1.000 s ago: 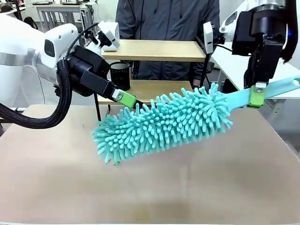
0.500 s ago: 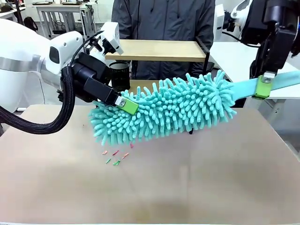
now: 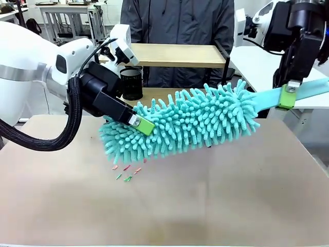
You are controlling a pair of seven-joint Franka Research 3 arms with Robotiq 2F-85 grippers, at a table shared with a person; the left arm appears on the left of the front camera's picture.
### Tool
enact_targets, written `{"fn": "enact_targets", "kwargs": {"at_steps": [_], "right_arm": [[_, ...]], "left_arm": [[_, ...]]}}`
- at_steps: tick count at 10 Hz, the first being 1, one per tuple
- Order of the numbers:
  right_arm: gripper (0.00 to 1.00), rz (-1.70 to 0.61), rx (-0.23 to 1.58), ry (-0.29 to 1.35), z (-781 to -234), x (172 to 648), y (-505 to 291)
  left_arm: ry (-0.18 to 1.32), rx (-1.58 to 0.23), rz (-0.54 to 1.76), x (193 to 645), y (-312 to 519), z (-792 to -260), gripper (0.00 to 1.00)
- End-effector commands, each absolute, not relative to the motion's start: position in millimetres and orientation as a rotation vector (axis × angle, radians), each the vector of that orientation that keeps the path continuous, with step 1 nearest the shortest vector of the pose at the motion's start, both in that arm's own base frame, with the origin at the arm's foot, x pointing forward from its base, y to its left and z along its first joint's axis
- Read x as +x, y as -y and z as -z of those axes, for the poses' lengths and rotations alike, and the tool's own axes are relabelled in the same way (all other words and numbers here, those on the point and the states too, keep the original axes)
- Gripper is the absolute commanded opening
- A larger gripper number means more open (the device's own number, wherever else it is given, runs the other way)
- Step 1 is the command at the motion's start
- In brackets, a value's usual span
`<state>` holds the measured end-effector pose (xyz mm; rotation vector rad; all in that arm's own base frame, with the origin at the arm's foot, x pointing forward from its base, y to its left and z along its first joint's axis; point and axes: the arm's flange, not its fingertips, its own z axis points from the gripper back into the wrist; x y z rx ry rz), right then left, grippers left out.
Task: Clean the shelf.
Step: Hand the Duster back to the human.
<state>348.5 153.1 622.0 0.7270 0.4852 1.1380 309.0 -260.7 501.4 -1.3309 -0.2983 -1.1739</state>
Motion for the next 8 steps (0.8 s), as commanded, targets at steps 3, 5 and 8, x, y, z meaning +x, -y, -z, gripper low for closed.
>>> {"fn": "enact_targets", "kwargs": {"at_steps": [3, 5, 8], "right_arm": [[0.13, -1.164, 0.764, -0.467, -631.4, 350.0, -144.3], [0.13, -1.165, 0.763, -0.471, -631.7, 350.6, -145.0], [0.32, -1.144, 0.763, -0.477, -631.0, 351.6, -144.2]], "left_arm": [[0.262, -1.291, 1.209, 303.3, 263.3, -498.8, 0.00], [0.257, -1.284, 1.205, 304.6, 263.0, -499.0, 0.00], [0.258, -1.278, 1.206, 305.5, 261.9, -498.7, 0.00]]}}
